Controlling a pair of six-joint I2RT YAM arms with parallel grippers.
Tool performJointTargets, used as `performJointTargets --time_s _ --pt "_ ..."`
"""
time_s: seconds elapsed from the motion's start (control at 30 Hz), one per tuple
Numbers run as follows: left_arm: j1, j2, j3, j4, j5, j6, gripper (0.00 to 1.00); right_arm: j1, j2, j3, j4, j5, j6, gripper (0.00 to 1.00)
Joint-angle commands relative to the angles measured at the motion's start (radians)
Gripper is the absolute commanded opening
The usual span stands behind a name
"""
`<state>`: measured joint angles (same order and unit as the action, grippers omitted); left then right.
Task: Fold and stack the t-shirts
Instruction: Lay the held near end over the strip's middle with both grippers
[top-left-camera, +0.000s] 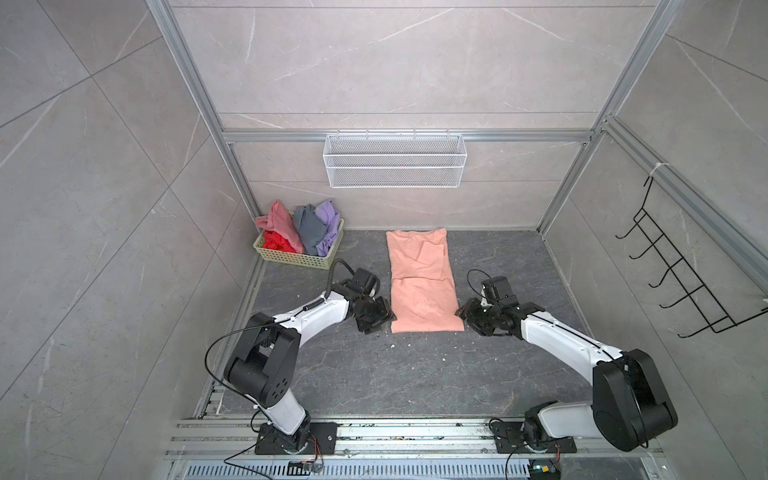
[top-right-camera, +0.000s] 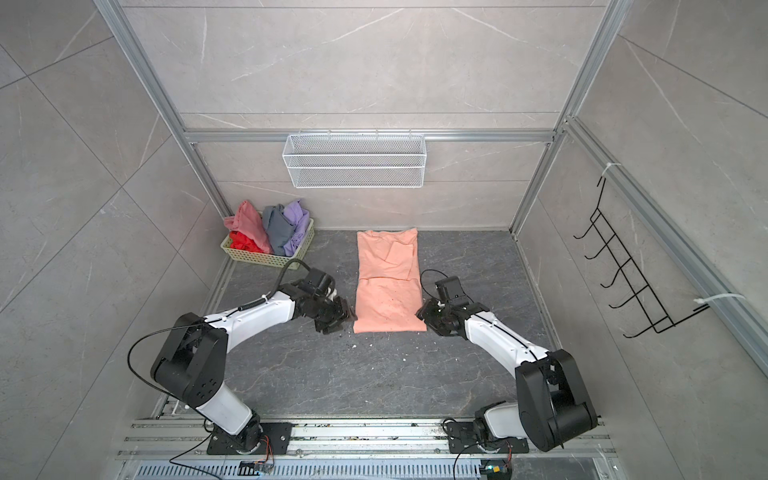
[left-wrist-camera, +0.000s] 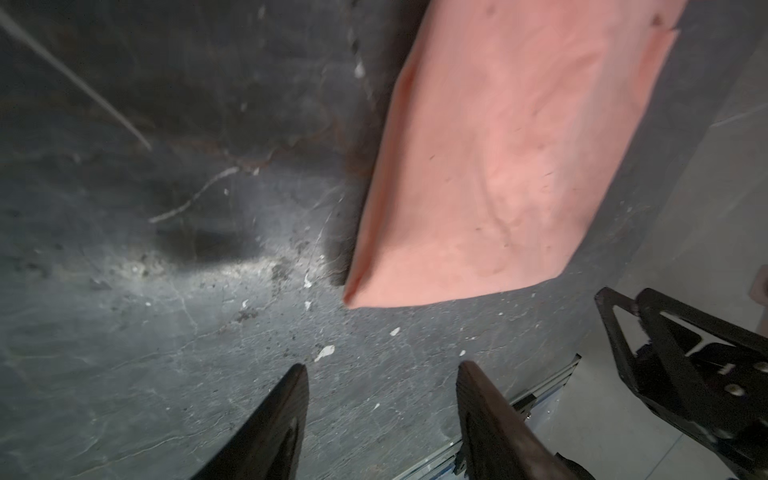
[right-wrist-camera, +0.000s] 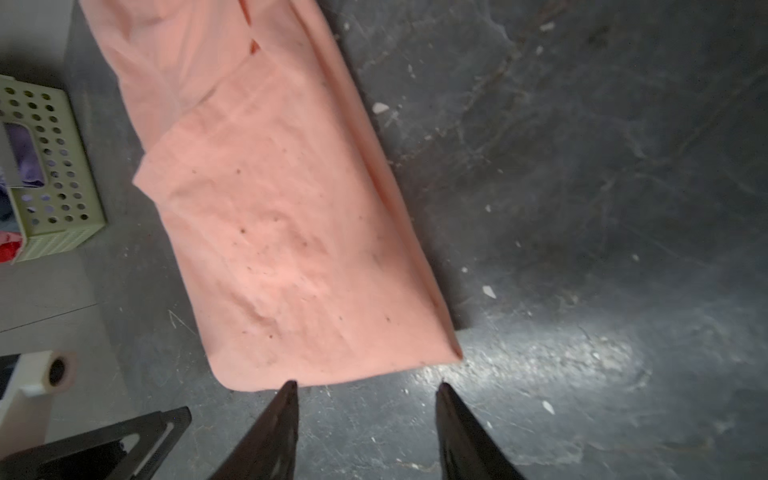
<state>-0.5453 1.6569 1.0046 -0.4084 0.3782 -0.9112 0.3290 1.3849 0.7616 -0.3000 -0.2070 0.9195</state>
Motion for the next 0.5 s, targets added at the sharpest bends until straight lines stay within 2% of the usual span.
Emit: performJointTargets --time_s 0.0,0.27,0.37,0.47 --pt "-0.005 0.021 -0.040 0.188 0.033 -0.137 0.60 0.004 0.006 -0.042 0.029 -0.015 0.039 0.55" --pt "-0.008 0.101 -0.060 0.296 0.039 -0.233 0.60 0.004 0.091 -0.105 0.154 0.006 0.127 0.64" --pt "-0.010 0.141 -0.057 0.314 0.063 -0.262 0.56 0.005 0.136 -0.118 0.197 0.009 0.163 0.64" --pt "-0.011 0.164 -0.054 0.326 0.082 -0.278 0.49 0.007 0.161 -0.132 0.234 0.025 0.202 0.63"
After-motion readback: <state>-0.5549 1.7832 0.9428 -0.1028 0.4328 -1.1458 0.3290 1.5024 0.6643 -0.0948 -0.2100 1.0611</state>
